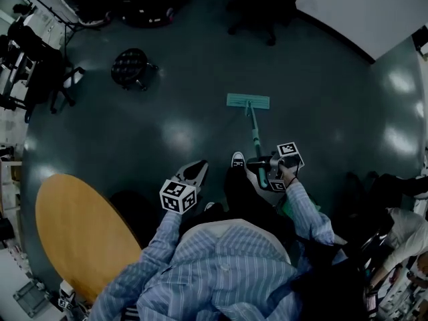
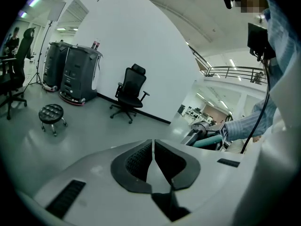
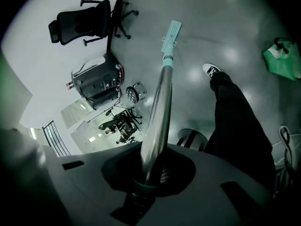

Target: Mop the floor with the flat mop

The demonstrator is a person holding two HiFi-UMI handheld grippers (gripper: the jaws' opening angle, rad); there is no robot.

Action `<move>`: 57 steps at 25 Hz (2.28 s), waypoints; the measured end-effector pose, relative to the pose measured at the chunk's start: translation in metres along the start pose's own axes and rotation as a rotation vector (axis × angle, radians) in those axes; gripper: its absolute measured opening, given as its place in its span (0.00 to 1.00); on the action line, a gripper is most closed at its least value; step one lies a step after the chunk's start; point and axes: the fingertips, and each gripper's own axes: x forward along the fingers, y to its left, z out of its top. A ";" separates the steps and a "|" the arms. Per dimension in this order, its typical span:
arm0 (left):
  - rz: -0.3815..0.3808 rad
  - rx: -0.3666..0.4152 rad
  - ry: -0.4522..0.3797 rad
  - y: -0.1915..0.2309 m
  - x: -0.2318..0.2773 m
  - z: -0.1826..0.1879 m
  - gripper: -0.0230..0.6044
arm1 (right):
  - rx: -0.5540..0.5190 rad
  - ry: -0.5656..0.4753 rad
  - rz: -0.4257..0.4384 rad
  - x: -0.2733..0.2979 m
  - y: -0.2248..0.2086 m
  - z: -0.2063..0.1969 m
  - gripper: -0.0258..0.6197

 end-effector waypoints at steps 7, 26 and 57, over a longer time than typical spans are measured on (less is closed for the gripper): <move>0.038 -0.009 -0.019 0.014 0.069 0.059 0.07 | -0.051 0.031 -0.065 -0.016 0.072 0.112 0.10; 0.251 -0.168 0.007 0.055 0.091 0.055 0.07 | -0.181 -0.014 -0.236 0.034 0.216 0.364 0.10; 0.152 -0.057 -0.078 0.030 -0.020 0.014 0.07 | -0.090 -0.073 -0.204 0.022 0.049 0.181 0.07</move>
